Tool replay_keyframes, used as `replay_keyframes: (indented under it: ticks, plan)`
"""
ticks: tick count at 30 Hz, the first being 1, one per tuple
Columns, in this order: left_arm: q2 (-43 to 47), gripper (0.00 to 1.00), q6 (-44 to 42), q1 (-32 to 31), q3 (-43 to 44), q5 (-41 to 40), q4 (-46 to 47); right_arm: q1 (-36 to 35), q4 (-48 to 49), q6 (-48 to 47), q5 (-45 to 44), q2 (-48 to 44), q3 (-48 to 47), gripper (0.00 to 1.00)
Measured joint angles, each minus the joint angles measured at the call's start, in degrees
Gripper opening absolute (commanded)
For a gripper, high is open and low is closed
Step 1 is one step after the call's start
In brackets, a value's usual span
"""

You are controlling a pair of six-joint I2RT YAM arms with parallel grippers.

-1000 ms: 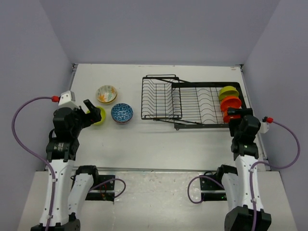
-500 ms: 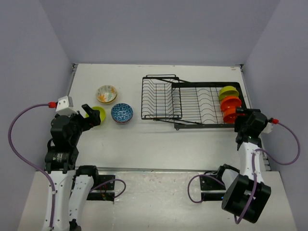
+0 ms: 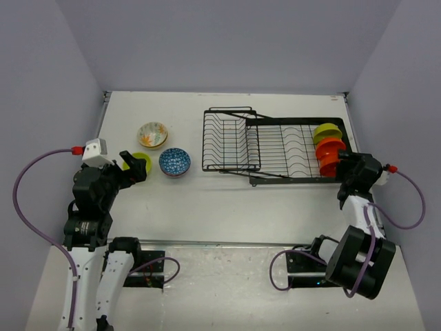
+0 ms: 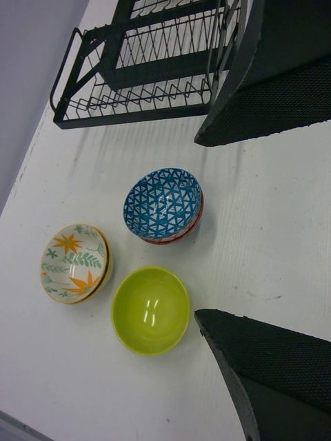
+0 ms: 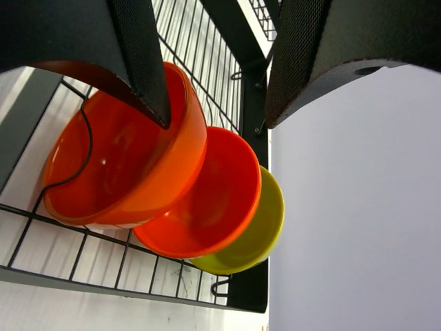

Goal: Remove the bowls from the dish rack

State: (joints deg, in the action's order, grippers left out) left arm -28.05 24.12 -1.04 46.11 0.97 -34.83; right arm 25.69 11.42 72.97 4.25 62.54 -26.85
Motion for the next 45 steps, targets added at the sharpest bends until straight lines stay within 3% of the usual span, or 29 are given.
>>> replay_keyframes:
  ticks: [14, 17, 20, 21, 30, 39, 45]
  plan:
    - [-0.04, 1.0, -0.76, -0.17, 0.0, 0.15, 0.02, 0.15, 11.56, 1.66, 1.55, 8.33, 3.63, 0.4]
    - [-0.04, 1.0, -0.76, -0.17, -0.02, 0.15, 0.0, 0.15, 14.71, 2.4, 2.21, 9.77, 4.02, 0.3]
    - [-0.04, 1.0, -0.76, -0.17, -0.04, 0.15, 0.02, 0.17, 19.06, 3.63, 3.15, 10.97, 4.81, 0.1]
    - [-0.04, 1.0, -0.76, -0.17, -0.04, 0.15, 0.02, 0.2, 20.22, 4.07, 3.37, 11.19, 5.16, 0.09]
    - [0.55, 1.0, -0.76, -0.17, -0.07, 0.02, 0.0, 0.2, 27.54, 6.8, 3.48, 11.19, 9.18, 0.0]
    - [0.76, 1.0, -0.76, -0.17, -0.07, 0.04, 0.02, 0.2, 32.5, 7.63, 3.02, 10.73, 12.07, 0.0]
    - [0.52, 1.0, -0.76, -0.17, -0.07, 0.04, 0.04, 0.2, 41.27, 7.63, 3.15, 13.25, 14.99, 0.0]
